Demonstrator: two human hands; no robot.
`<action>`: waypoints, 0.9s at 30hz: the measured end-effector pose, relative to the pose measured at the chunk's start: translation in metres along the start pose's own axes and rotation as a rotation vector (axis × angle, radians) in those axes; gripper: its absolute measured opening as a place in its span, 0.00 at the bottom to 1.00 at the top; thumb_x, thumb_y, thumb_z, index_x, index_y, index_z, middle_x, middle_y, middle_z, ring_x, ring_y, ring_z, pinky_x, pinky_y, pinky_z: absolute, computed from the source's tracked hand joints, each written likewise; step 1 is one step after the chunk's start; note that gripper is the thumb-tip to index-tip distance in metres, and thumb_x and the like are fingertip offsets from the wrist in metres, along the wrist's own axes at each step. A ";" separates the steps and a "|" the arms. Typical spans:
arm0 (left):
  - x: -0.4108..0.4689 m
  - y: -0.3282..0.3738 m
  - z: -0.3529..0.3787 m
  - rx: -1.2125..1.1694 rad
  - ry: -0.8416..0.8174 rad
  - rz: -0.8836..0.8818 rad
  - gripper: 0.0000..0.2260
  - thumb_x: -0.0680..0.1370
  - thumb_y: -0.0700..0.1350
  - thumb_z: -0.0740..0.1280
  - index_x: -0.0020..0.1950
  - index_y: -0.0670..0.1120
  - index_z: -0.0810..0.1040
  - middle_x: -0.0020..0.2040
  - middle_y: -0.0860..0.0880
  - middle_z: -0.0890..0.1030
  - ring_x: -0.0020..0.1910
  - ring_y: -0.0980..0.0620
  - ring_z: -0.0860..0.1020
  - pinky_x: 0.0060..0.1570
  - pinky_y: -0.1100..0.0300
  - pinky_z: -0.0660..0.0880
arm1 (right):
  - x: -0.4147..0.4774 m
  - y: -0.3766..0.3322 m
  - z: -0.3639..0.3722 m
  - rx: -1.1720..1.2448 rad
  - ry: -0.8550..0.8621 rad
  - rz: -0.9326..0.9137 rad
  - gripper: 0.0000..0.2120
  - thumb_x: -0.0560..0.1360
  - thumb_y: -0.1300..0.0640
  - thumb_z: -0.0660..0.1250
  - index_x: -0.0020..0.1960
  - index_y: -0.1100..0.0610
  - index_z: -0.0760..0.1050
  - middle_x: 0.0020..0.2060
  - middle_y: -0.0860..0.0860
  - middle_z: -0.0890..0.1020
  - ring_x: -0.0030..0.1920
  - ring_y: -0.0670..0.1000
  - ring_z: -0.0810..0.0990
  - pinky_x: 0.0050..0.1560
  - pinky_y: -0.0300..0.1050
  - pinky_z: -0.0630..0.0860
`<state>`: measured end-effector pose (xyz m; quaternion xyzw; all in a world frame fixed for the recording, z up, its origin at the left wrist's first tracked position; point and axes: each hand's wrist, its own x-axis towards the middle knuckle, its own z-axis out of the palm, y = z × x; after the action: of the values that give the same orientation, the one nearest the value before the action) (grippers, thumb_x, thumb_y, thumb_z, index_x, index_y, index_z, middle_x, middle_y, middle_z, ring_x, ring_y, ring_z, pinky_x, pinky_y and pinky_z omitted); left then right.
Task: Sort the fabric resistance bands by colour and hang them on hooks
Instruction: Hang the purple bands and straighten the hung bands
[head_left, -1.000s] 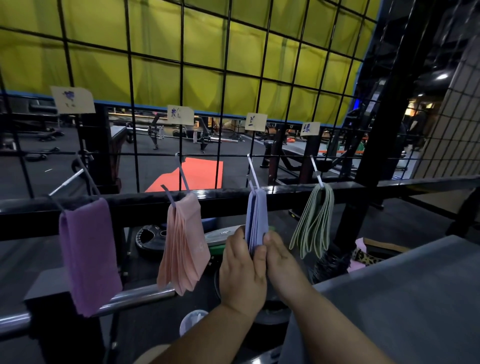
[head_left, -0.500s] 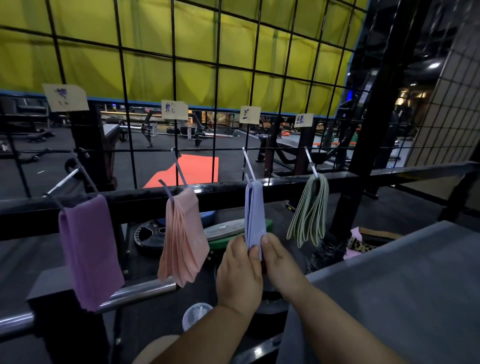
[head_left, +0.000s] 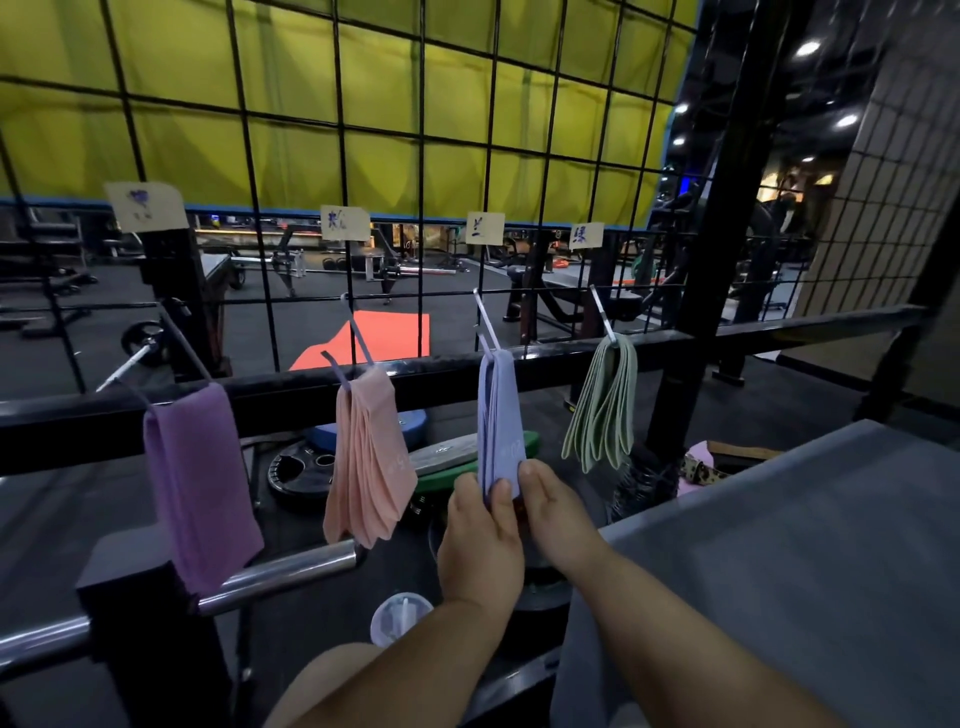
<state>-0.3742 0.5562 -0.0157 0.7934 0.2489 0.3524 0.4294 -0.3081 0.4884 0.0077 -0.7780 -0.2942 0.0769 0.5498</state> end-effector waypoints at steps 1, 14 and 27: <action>-0.002 0.002 0.000 -0.028 -0.010 -0.021 0.11 0.81 0.57 0.53 0.51 0.50 0.66 0.48 0.51 0.73 0.45 0.50 0.74 0.41 0.56 0.69 | 0.000 -0.001 0.000 -0.008 0.011 0.006 0.14 0.84 0.51 0.52 0.48 0.52 0.74 0.46 0.55 0.82 0.46 0.51 0.80 0.47 0.39 0.74; -0.025 0.022 0.024 -0.185 -0.146 -0.185 0.15 0.83 0.53 0.52 0.50 0.44 0.70 0.51 0.44 0.75 0.47 0.46 0.73 0.43 0.57 0.66 | -0.008 0.010 -0.029 -0.111 0.329 0.022 0.19 0.83 0.46 0.51 0.53 0.55 0.78 0.42 0.52 0.81 0.45 0.53 0.78 0.46 0.48 0.72; 0.028 0.123 0.044 -0.301 -0.112 0.000 0.09 0.84 0.49 0.54 0.49 0.45 0.68 0.42 0.49 0.72 0.38 0.54 0.70 0.31 0.69 0.62 | 0.025 -0.022 -0.113 -0.163 0.572 -0.019 0.18 0.83 0.45 0.52 0.42 0.55 0.71 0.34 0.52 0.77 0.35 0.49 0.75 0.32 0.45 0.64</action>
<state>-0.3114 0.4907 0.0822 0.7386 0.1689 0.3408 0.5566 -0.2456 0.4157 0.0756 -0.8069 -0.1395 -0.1745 0.5468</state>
